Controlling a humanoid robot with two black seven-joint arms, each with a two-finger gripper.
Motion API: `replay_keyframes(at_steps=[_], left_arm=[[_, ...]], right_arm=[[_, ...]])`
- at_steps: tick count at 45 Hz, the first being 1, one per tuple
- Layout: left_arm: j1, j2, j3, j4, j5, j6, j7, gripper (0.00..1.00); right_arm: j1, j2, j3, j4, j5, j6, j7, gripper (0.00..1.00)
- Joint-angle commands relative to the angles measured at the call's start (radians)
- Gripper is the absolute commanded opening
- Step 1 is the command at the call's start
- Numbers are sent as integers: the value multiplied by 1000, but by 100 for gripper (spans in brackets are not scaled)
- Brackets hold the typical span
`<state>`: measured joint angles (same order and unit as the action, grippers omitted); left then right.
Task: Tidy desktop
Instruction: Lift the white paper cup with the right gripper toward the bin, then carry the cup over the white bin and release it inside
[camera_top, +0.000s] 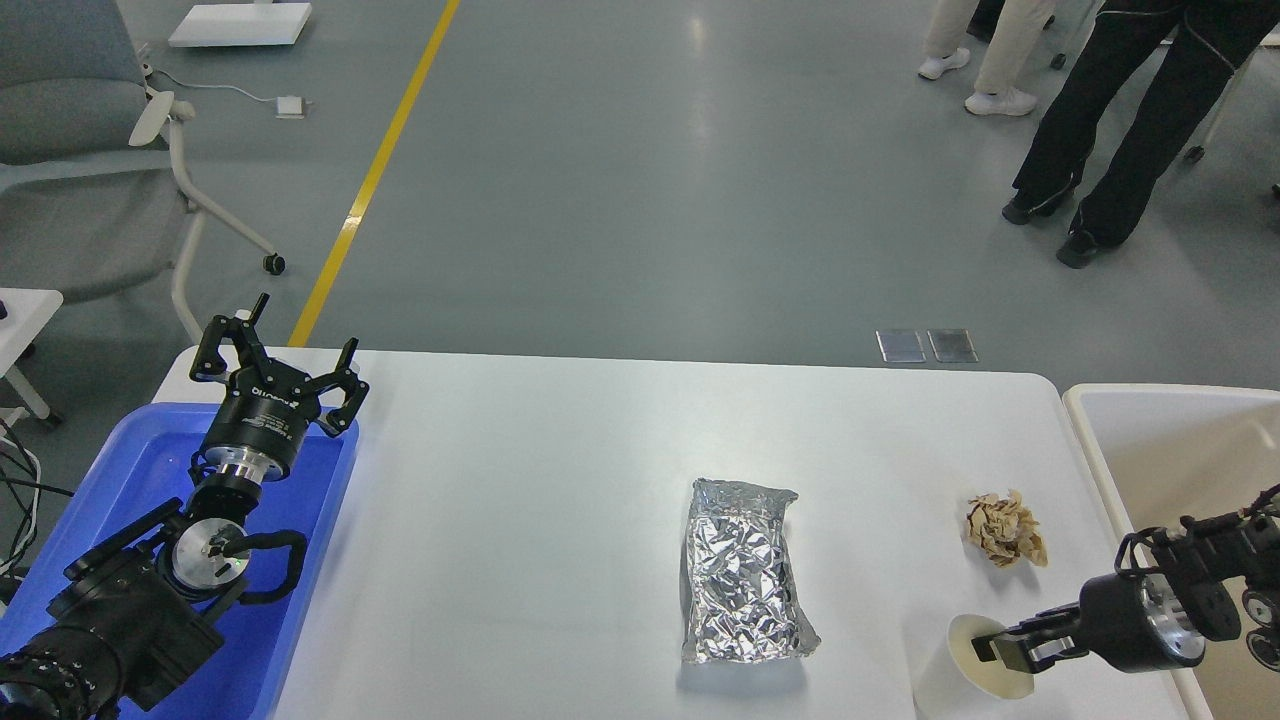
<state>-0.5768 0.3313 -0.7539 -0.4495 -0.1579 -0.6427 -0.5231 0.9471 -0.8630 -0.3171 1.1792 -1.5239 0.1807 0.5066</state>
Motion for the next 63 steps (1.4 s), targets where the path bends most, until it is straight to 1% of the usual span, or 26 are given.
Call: replay_keyframes(at_steps=[1,11,18,21,24,27,35,38,44,54,60,63], left_arm=[[0,0,-1,0,0,0,0,100],[0,0,-1,0,0,0,0,100],[0,0,-1,0,0,0,0,100],[0,0,-1,0,0,0,0,100],[0,0,-1,0,0,0,0,100],[0,0,-1,0,0,0,0,100],[0,0,-1,0,0,0,0,100],[0,0,-1,0,0,0,0,100],[0,0,1,0,0,0,0,100],[0,0,-1,0,0,0,0,100],[0,0,1,0,0,0,0,100],[0,0,-1,0,-2,0,0,100]], right_arm=[[-2,4,-2,-10,10,-6,1,0],[2,-11,16,-10,16,-10,4,0],[28,-70,39,-3,90,-4,27,0],[61,-90,41,0,125,-4,67,0],[96,-114,46,5,159,-4,127,0],[128,-142,50,7,195,-3,173,0],[197,-208,56,34,281,34,239,0],[220,-231,69,43,303,45,256,0],[259,-268,113,48,341,83,263,0],[344,-315,216,43,462,221,262,0],[387,-320,225,28,492,243,260,0],[394,-320,227,-2,498,244,260,0]])
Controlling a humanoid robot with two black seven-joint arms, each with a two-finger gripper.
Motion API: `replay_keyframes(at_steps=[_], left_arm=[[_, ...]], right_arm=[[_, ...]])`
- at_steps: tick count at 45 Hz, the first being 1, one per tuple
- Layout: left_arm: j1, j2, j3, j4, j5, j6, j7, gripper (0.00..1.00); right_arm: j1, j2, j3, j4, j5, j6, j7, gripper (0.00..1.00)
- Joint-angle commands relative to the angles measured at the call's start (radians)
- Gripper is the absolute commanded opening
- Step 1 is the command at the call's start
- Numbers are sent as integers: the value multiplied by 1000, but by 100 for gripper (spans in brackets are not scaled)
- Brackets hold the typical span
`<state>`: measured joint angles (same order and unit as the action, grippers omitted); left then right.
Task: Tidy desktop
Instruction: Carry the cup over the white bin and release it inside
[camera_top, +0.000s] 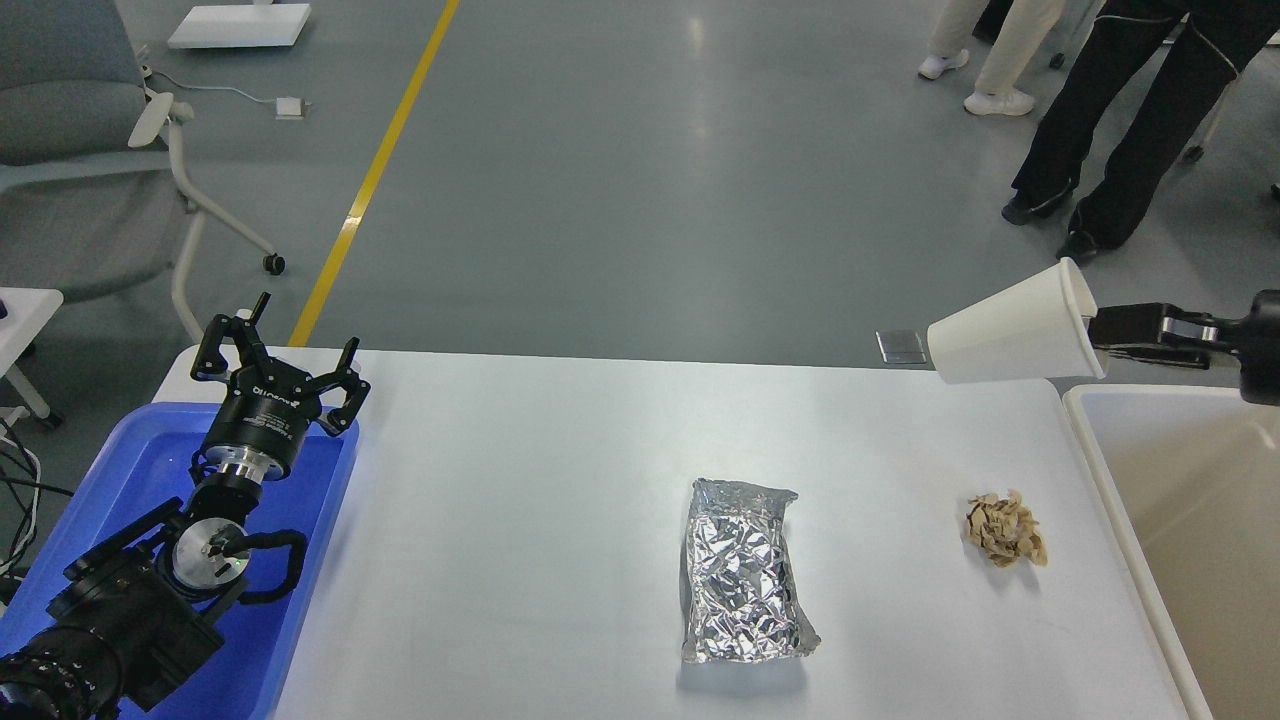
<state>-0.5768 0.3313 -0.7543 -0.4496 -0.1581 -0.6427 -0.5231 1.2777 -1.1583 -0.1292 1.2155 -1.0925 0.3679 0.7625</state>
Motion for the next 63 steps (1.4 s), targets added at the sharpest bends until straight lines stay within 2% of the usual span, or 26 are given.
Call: replay_keyframes(at_steps=[1,5,10,24,27,29,32,42,46,47,50,51,63], left_arm=[[0,0,0,0,0,0,0,100],[0,0,0,0,0,0,0,100],[0,0,0,0,0,0,0,100],[0,0,0,0,0,0,0,100],[0,0,0,0,0,0,0,100],[0,0,1,0,0,0,0,100],[0,0,0,0,0,0,0,100],[0,0,0,0,0,0,0,100],[0,0,0,0,0,0,0,100],[0,0,0,0,0,0,0,100],[0,0,0,0,0,0,0,100],[0,0,0,0,0,0,0,100],[0,0,0,0,0,0,0,100]], right_arm=[[63,-24,39,-53,71,57,4,0],[57,-21,36,-160,104,55,-3,0],[40,15,16,-388,175,57,-6,0],[-173,334,-90,-1151,330,59,-19,0],[-244,393,-95,-1272,367,59,-40,0],[-273,419,-95,-1321,385,59,-74,0],[-294,436,-92,-1353,404,57,-159,0],[-327,437,-83,-1361,506,37,-535,0],[-336,439,-81,-1361,545,8,-672,0],[-340,443,-81,-1361,552,-4,-693,0],[-356,465,-79,-1361,574,-55,-745,0],[-362,473,-78,-1361,580,-75,-750,0],[-483,589,-76,-1358,726,-334,-753,0]])
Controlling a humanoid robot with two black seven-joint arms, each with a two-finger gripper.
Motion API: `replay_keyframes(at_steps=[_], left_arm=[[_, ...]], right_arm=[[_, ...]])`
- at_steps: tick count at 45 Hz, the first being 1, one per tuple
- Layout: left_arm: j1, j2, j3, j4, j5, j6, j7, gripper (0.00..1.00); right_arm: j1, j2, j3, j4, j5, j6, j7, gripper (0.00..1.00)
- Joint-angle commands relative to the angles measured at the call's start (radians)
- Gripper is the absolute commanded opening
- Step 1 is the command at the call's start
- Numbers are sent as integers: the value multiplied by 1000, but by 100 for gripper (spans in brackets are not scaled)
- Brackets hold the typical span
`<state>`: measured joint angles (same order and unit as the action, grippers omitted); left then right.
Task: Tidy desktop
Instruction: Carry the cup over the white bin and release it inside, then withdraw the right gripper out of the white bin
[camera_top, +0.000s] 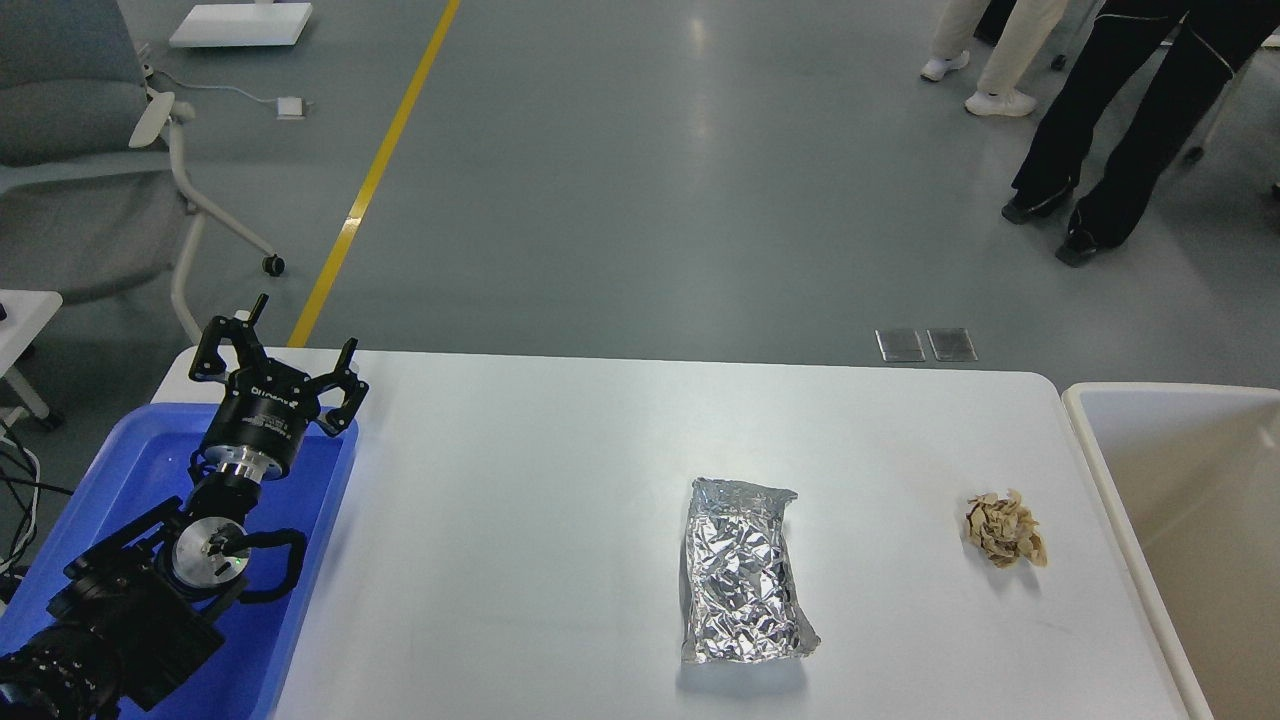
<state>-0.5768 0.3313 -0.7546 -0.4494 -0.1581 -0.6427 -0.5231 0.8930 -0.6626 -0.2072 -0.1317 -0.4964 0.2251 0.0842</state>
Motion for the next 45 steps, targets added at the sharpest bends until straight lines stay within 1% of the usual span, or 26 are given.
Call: replay_keyframes(at_steps=[1,7,18,26,45], left_arm=[[0,0,0,0,0,0,0,100],[0,0,1,0,0,0,0,100],[0,0,0,0,-1,0,0,100],[0,0,0,0,-1,0,0,100],[0,0,0,0,-1,0,-2,100]], right_arm=[[-111,104,2,-9,145,-210,-73,0],[-172,182,5,-3,219,-302,-67,0],[-244,284,68,27,252,-374,-63,0],[-275,344,68,30,252,-400,-63,0],[-289,362,65,32,252,-395,-63,0]])
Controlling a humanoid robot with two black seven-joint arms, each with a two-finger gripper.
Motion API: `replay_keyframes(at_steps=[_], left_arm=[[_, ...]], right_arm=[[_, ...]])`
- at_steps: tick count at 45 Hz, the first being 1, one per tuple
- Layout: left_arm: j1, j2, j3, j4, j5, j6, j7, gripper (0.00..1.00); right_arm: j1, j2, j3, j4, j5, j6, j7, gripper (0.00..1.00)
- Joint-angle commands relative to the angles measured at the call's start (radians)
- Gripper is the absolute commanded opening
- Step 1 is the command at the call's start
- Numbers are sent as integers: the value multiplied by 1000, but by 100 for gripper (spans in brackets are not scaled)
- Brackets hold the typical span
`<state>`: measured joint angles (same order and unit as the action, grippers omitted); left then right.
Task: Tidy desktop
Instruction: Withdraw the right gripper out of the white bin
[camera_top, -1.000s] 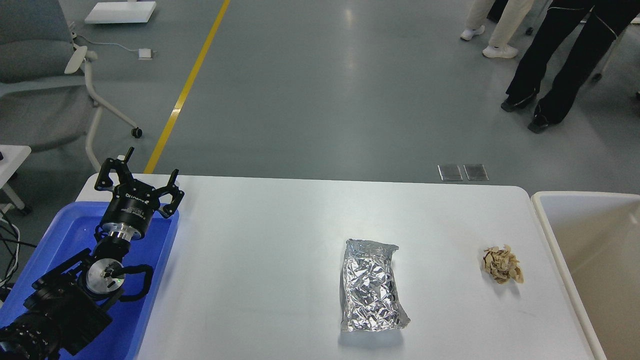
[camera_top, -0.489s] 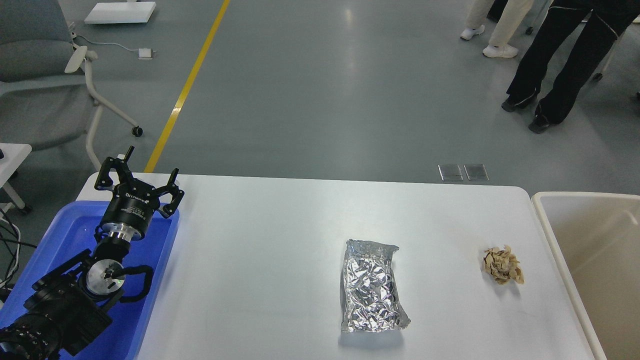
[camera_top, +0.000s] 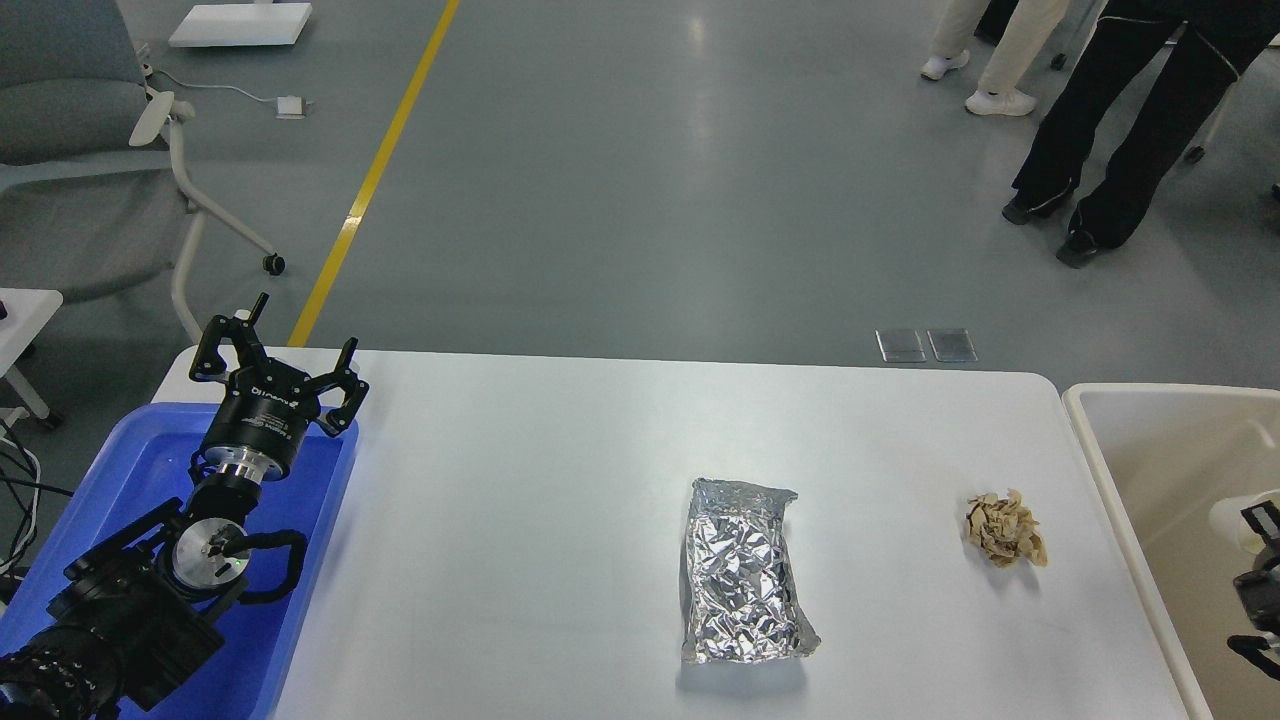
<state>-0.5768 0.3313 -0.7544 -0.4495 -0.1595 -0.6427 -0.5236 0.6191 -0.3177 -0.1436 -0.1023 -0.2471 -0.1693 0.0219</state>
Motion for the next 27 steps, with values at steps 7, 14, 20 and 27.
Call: replay_keyframes(at_steps=[7,14,20,27], left_arm=[[0,0,0,0,0,0,0,100],[0,0,0,0,0,0,-1,100],[0,0,0,0,0,0,-1,100],[0,0,0,0,0,0,0,100]], right_arm=[[-12,22,4,0,3,-13,0,43],[2,15,4,-1,3,-12,0,99],[11,17,10,10,3,14,-2,100],[40,-6,55,23,3,47,-2,100]])
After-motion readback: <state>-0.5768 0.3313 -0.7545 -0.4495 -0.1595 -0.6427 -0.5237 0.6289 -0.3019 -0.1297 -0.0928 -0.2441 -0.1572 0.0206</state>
